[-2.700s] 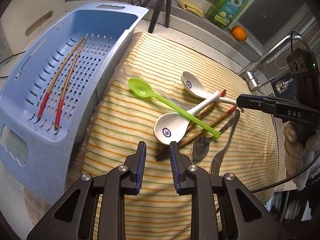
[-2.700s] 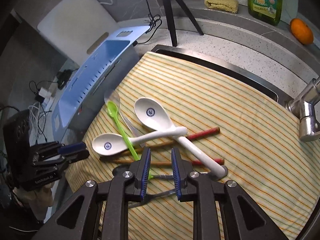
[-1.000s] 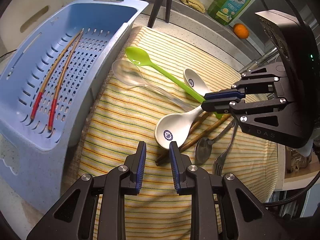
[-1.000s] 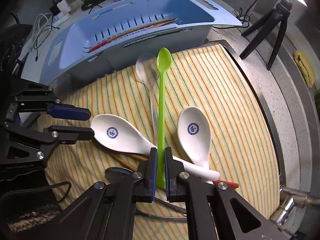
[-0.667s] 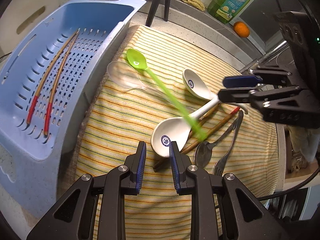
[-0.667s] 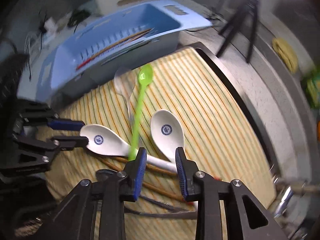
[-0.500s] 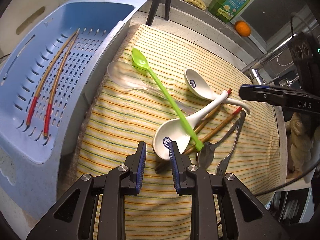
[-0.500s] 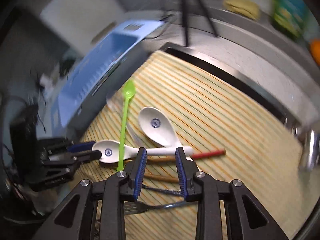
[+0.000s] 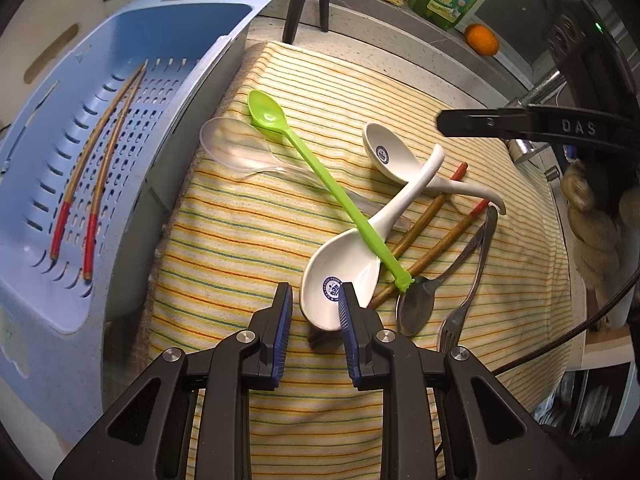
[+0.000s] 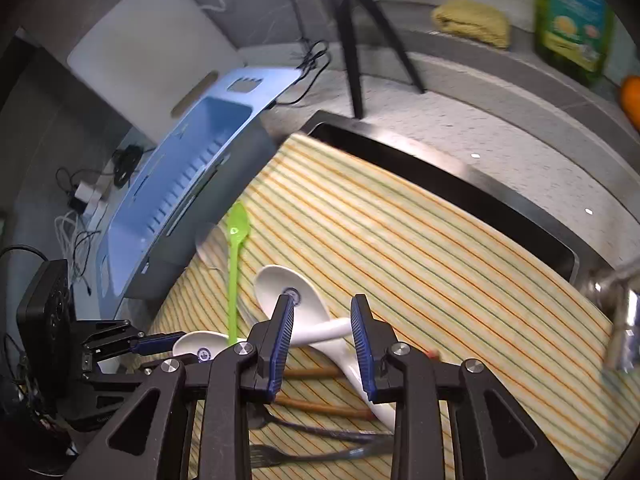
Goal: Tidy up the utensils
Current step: 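Grasp the white ceramic spoon handle with the right gripper and lift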
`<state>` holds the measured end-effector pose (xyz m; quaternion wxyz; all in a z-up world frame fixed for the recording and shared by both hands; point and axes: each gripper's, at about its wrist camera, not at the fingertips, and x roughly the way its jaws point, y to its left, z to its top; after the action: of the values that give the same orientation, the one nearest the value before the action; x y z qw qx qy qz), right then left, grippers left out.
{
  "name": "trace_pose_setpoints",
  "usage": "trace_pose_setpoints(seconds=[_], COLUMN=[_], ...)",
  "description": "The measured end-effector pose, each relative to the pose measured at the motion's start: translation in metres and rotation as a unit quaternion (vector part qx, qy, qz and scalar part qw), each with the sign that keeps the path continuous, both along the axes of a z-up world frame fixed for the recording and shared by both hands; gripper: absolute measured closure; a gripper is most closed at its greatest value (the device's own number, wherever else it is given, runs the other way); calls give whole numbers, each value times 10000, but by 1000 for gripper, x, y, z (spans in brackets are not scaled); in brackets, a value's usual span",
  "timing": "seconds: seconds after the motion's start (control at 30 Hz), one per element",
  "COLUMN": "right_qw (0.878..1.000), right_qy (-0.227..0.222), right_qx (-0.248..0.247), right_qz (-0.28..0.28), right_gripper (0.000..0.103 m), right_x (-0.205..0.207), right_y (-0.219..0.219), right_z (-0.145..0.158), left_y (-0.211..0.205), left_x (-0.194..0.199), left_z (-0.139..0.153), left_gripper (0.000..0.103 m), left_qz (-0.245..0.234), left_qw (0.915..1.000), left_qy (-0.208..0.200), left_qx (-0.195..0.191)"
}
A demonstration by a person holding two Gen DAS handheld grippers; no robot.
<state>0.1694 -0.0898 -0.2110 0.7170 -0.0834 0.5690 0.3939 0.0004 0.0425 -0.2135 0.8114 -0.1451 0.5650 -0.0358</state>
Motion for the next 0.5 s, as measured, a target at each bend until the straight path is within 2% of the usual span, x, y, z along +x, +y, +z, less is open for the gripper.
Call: trace_pose_setpoints(seconds=[0.2,0.37,0.5], right_qw=[9957,9920,9901], right_qy=[218,497,489], right_qx=[-409,-442,-472], right_qz=[806,1075,1230], right_gripper=[76,76,76], right_x=[-15,-26,-35], right_y=[15,0,-9], right_z=[-11,-13,-14], left_y=[3,8,6], left_x=[1,-1,2], left_z=[0,1,-1], left_gripper=[81,81,81], left_qz=[141,247,219], left_qw=[9998,9995,9996], left_qy=[-32,-66,-40], left_qx=[131,176,163])
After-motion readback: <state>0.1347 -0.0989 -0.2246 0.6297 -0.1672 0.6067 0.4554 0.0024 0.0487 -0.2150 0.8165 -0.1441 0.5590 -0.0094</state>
